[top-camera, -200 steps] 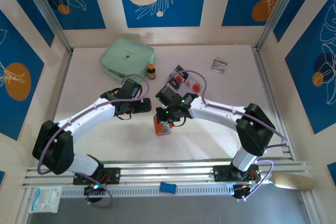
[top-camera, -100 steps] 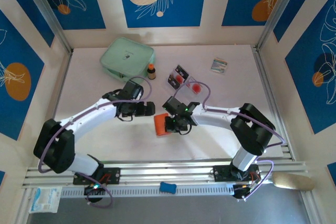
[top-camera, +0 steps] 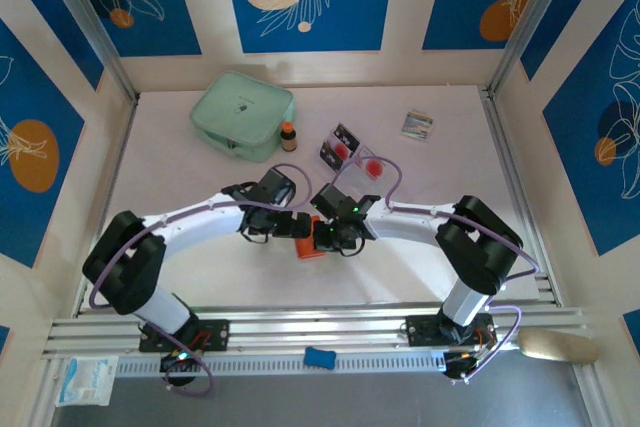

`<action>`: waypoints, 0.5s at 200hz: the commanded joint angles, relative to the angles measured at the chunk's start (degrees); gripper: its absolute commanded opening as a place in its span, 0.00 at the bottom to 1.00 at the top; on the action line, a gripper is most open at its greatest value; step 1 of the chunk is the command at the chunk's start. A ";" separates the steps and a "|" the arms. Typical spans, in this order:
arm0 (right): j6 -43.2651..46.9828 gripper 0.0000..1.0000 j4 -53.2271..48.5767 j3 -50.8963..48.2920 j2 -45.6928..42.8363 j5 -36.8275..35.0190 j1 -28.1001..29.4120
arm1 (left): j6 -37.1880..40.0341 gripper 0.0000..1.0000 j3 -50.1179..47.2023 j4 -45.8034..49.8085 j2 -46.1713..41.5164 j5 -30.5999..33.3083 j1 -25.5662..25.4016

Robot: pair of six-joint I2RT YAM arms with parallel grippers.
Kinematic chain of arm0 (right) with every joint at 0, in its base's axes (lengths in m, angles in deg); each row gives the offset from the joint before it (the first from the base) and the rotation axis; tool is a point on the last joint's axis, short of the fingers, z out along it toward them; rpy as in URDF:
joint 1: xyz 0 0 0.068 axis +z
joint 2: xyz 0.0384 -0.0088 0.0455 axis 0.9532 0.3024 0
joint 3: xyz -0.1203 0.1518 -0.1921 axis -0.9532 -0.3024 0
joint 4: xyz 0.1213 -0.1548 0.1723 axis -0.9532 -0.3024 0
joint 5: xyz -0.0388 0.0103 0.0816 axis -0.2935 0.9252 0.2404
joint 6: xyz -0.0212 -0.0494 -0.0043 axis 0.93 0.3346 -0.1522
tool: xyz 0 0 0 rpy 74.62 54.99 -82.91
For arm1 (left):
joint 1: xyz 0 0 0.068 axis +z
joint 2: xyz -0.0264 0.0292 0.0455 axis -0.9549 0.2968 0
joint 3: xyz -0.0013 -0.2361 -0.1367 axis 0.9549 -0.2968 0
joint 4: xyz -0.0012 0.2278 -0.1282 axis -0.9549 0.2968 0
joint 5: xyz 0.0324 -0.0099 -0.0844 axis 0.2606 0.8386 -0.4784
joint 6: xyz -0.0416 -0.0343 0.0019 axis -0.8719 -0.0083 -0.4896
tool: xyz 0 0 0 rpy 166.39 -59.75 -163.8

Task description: Put the credit cards into the card holder

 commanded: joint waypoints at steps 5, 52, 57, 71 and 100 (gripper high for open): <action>-1.14 0.00 0.69 -0.80 0.72 1.43 -0.18 | -0.46 1.00 -1.31 -1.15 1.70 1.92 -1.43; -0.23 0.00 -1.52 -0.41 -2.17 0.92 -1.03 | -0.13 1.00 -2.94 0.30 3.19 6.24 -2.44; -0.12 0.00 -1.86 -0.41 -2.94 0.90 -1.32 | -0.01 1.00 -3.02 0.50 3.36 6.68 -2.56; 0.28 0.00 -2.59 -0.56 -5.22 0.60 -2.28 | 0.45 1.00 -3.06 1.21 4.10 7.69 -2.83; 1.11 0.00 -4.48 -0.85 -8.86 0.04 -4.91 | 1.28 1.00 -2.81 2.85 5.55 10.55 -3.79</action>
